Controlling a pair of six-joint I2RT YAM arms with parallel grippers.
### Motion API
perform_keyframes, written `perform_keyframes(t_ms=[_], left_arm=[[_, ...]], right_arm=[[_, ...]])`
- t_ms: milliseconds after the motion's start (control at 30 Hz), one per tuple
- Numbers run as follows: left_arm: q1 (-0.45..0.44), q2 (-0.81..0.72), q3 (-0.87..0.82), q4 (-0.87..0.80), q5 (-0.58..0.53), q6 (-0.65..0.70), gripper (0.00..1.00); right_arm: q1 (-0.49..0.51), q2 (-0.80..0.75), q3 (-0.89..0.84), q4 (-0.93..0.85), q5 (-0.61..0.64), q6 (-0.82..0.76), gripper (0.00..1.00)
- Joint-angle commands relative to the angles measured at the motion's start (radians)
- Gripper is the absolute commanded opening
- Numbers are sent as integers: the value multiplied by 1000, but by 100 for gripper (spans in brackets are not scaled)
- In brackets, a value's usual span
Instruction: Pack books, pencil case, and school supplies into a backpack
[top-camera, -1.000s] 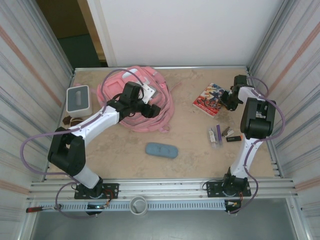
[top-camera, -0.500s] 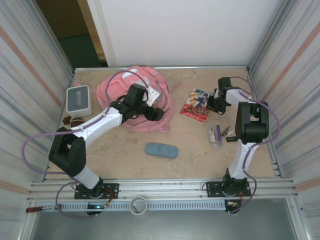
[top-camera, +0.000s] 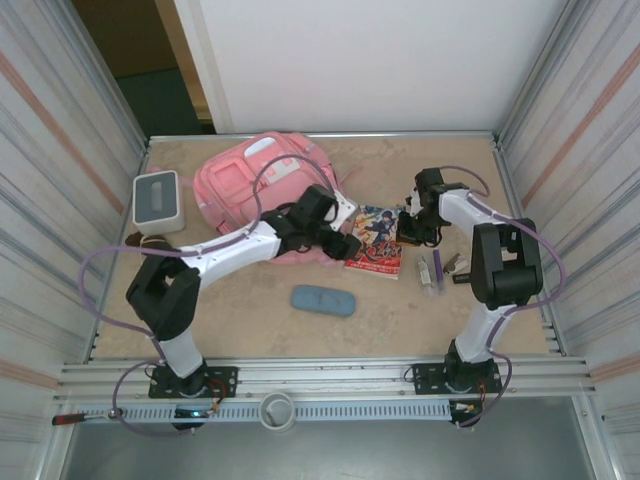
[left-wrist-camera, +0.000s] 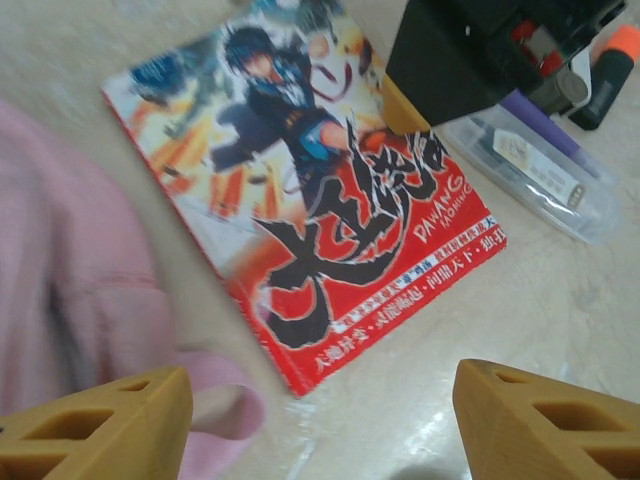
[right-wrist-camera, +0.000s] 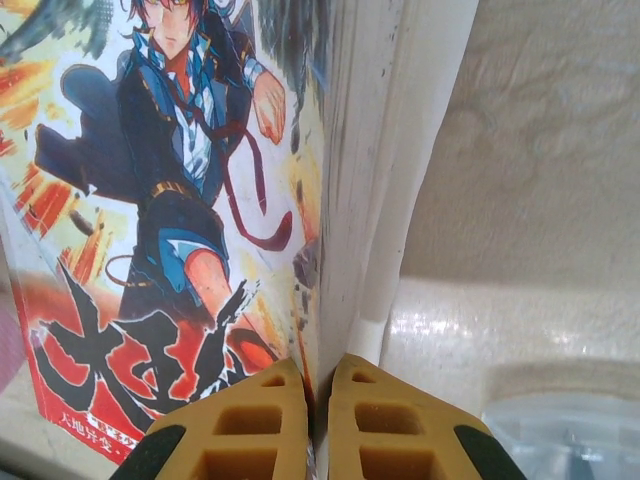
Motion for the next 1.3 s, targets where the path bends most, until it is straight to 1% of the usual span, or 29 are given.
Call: perform_keyframes(t_ms=[0,133,167,200,300,433,533,633,800,867,933,1067,1200,1267], left_arm=[[-29,27,-9,-13,-34,-145,68],[-47,66,-7,-7,-44,-204,68],[-47,78,1,-7,-50,-217,68],[-48,89,9,-11,-64,-229,68],[-47,117,34,-24,-107,-241,70],[-47,177,89,-51,-117,-235,71],[-47,218,126,-68,-116,-233,70],[-47,244,141,-76,-145,-238,71],[-47,286,161,-93,-160,-241,71],[-47,302,166,-91,-146,-242,71],[-47,319,170,-82,-108,-236,71],[-47,343,179,-79,-55,-241,68],[-47,343,167,-64,-38,-243,65],[-47,343,166,-55,-29,-243,64]], right_arm=[[11,-59,-47,-91,-1,-42,0],[8,-75,-68,-54,-42,-16,0],[7,-75,-74,-36,-63,-5,3],[7,-72,-78,-18,-78,7,10],[4,-69,-93,17,-80,35,23],[-1,-54,-110,45,-83,51,33],[0,-46,-125,68,-97,64,36],[7,-44,-140,85,-97,75,39],[19,-30,-152,91,-73,77,45],[21,-15,-154,97,-71,70,46],[21,-3,-159,110,-73,70,47],[24,-1,-171,154,-122,81,46],[24,-29,-182,191,-160,98,41],[22,-51,-191,218,-195,104,37]])
